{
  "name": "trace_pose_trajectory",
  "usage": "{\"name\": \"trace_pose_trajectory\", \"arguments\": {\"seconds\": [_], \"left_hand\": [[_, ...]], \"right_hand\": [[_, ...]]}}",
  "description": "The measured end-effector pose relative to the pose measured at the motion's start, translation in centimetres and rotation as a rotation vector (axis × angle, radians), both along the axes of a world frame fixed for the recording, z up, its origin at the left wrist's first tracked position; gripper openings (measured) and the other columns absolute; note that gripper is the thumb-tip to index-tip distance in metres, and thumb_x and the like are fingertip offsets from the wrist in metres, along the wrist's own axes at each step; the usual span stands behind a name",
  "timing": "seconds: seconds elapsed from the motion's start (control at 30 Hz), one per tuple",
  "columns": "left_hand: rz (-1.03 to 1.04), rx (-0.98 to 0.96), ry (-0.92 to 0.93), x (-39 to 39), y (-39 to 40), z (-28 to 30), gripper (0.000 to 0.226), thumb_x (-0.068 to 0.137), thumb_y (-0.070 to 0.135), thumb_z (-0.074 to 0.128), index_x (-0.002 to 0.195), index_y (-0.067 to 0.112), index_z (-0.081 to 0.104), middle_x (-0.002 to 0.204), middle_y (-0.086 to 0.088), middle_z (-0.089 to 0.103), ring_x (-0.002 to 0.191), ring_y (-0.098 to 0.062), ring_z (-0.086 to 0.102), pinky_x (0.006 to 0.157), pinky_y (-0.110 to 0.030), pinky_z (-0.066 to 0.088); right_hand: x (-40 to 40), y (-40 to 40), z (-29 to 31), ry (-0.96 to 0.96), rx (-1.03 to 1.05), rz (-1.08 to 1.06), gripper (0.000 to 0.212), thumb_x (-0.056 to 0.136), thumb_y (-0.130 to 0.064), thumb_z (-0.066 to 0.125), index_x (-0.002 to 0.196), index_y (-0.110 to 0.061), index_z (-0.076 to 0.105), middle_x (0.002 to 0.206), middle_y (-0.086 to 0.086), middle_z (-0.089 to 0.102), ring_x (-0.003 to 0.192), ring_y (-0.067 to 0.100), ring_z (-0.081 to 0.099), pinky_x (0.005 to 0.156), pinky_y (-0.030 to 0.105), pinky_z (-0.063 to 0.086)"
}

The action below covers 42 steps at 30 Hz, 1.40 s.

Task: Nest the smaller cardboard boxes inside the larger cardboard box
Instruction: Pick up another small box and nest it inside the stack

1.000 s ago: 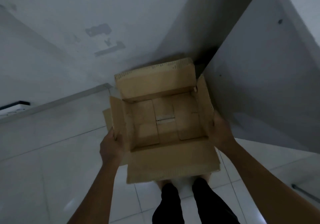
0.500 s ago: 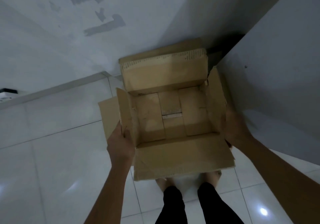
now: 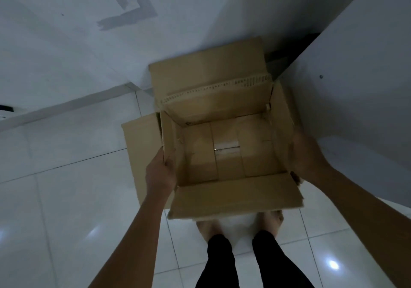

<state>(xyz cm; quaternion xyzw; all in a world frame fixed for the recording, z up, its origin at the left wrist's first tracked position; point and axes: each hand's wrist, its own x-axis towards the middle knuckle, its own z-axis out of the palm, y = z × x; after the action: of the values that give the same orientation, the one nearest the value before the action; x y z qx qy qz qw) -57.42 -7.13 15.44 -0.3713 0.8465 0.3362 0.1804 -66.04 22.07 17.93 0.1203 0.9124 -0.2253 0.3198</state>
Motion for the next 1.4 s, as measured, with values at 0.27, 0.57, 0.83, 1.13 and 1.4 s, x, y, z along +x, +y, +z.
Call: {"name": "trace_pose_trajectory", "arguments": {"seconds": [0.27,0.57,0.83,1.13,1.4], "left_hand": [[0.008,-0.05,-0.051,0.3,1.5,-4.2,0.037,0.098,0.007,0.044,0.133,0.016,0.053,0.109,-0.007,0.068,0.089,-0.022,0.061,0.079,-0.035,0.051],[-0.08,-0.074,-0.102,0.6,2.2,-11.3,0.035,0.099,0.012,0.046,0.134,0.01,0.042,0.113,-0.016,0.066,0.1,-0.038,0.064,0.086,-0.051,0.054],[-0.075,-0.11,-0.121,1.0,3.2,-13.8,0.053,0.096,0.007,0.05,0.142,0.014,0.025,0.124,-0.019,0.06,0.11,-0.037,0.062,0.092,-0.051,0.053],[-0.066,-0.171,-0.195,1.1,4.0,-15.5,0.075,0.095,0.006,0.053,0.152,0.008,0.004,0.132,-0.021,0.056,0.119,-0.036,0.058,0.101,-0.046,0.045],[-0.734,-0.534,0.156,2.9,2.1,-12.7,0.099,0.083,0.001,0.066,0.157,0.026,0.005,0.164,-0.011,0.005,0.148,-0.037,0.018,0.109,-0.056,0.038]], "right_hand": [[0.9,0.1,-4.5,0.019,-0.09,0.024,0.044,0.1,-0.006,0.037,0.143,-0.002,0.033,0.078,0.003,0.049,0.07,0.016,0.046,0.065,0.025,0.038],[1.6,0.5,-13.2,0.029,-0.063,0.051,0.046,0.1,-0.008,0.04,0.144,-0.004,0.027,0.12,0.024,0.058,0.095,0.031,0.061,0.077,0.039,0.052],[2.5,1.2,-16.1,0.043,0.034,-0.004,0.048,0.1,-0.013,0.041,0.145,-0.008,0.026,0.131,0.025,0.054,0.116,0.04,0.057,0.098,0.05,0.045],[3.2,1.0,-18.0,0.035,0.041,-0.06,0.046,0.099,-0.006,0.041,0.143,-0.007,0.03,0.136,0.023,0.051,0.124,0.04,0.052,0.106,0.055,0.041],[5.4,1.4,-13.0,0.35,0.326,0.597,0.086,0.076,-0.004,0.062,0.151,-0.006,0.021,0.161,0.015,0.018,0.148,0.033,0.019,0.117,0.044,0.031]]}}
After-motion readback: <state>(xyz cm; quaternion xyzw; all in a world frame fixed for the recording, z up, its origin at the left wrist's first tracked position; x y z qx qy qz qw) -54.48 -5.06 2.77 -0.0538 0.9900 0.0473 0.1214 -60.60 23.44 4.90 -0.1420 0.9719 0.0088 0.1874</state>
